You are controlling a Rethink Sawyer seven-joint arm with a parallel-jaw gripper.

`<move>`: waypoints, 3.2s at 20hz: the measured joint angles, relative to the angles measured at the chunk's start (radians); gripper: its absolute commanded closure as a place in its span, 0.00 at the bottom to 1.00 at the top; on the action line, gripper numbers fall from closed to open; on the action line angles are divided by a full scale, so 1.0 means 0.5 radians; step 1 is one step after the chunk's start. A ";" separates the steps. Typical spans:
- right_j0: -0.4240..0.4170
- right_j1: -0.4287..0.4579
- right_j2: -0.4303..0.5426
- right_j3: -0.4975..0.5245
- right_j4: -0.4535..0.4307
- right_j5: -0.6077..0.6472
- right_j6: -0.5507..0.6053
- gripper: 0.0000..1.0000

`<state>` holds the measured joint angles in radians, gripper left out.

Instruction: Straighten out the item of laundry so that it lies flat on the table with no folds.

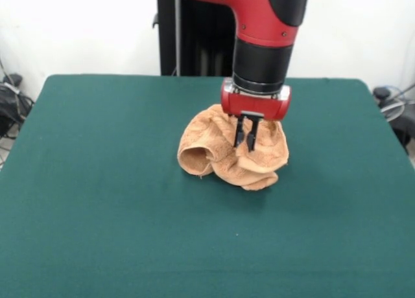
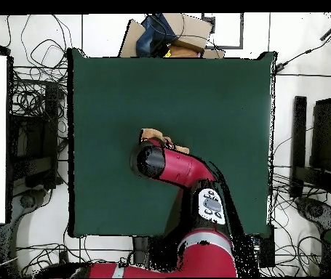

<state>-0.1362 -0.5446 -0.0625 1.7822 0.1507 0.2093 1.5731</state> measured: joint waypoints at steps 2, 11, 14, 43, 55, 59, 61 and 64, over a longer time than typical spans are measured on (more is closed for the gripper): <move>-0.007 0.000 0.000 0.000 0.000 0.000 0.000 1.00; 0.027 -0.054 -0.006 0.003 0.000 0.000 0.000 1.00; 0.038 -0.092 -0.007 0.015 0.000 0.000 0.000 1.00; 0.050 -0.517 -0.017 0.440 0.050 0.000 0.001 1.00; 0.051 -0.703 -0.020 0.507 0.074 0.000 0.001 1.00; 0.053 -0.757 -0.021 0.514 0.106 0.001 0.001 1.00; 0.058 -0.782 -0.024 0.520 0.120 0.000 0.001 1.00; 0.064 -0.813 -0.026 0.537 0.135 0.001 0.001 1.00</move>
<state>-0.1041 -0.9514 -0.0754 2.0508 0.2182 0.2097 1.5737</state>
